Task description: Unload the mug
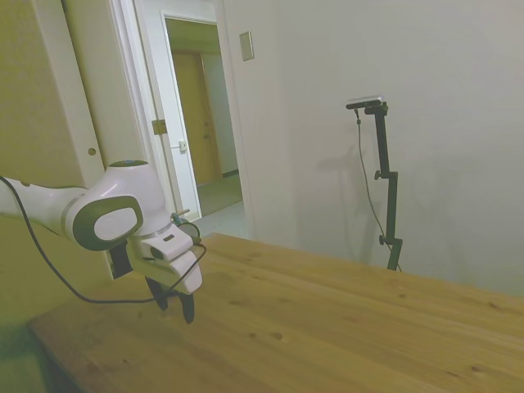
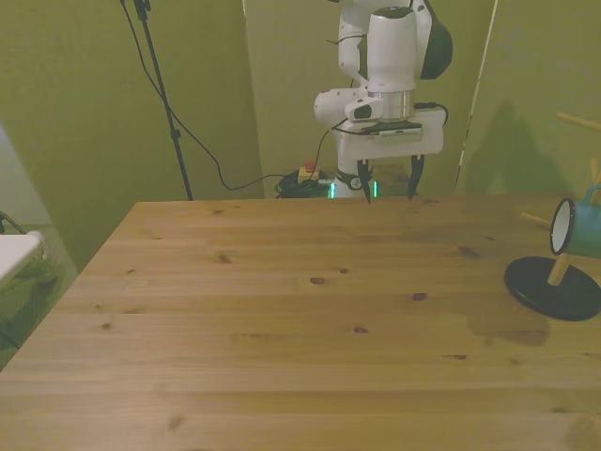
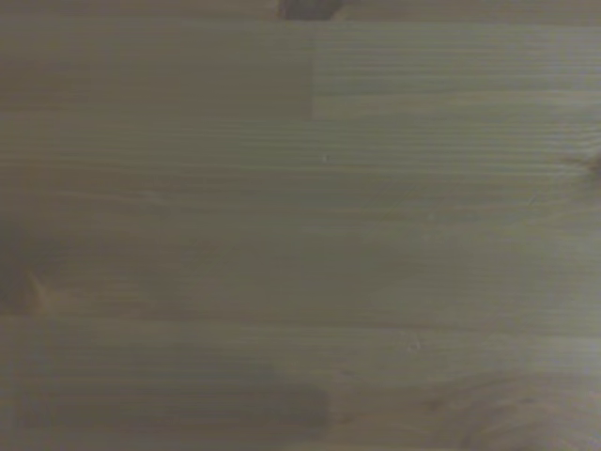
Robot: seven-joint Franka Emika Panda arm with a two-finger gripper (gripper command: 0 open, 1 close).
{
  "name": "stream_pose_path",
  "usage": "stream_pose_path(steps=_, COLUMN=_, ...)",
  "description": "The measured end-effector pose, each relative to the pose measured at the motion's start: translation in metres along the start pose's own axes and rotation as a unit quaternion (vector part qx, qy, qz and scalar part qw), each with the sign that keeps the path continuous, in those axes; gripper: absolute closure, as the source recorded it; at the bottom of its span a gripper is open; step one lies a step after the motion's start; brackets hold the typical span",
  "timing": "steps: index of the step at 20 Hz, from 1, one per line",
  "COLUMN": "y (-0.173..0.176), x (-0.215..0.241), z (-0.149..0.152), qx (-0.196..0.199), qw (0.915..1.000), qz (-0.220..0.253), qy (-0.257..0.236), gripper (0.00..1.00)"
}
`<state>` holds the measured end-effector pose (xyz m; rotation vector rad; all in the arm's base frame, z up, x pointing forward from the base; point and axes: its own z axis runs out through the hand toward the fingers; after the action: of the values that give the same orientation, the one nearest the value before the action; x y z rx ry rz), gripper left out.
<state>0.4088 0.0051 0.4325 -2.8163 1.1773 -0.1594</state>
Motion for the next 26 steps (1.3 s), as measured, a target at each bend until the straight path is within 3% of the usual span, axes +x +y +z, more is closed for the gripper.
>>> stream_pose_path(steps=8, y=-0.020, x=0.032, z=-0.020, qx=0.060, qw=0.9963, qz=-0.040, qy=0.047, gripper=0.00)
stream_pose_path(steps=13, y=-0.069, x=0.063, z=-0.039, qx=0.107, qw=0.9862, qz=-0.107, qy=0.068, gripper=0.00)
stream_pose_path(steps=15, y=-0.089, x=0.073, z=-0.034, qx=0.123, qw=0.9799, qz=-0.143, qy=0.065, gripper=0.00)
stream_pose_path(steps=18, y=-0.111, x=0.088, z=-0.023, qx=0.127, qw=0.9797, qz=-0.149, qy=0.045, gripper=0.00)
stream_pose_path(steps=26, y=-0.145, x=0.101, z=-0.020, qx=0.190, qw=0.9530, qz=-0.230, qy=0.053, gripper=0.00)
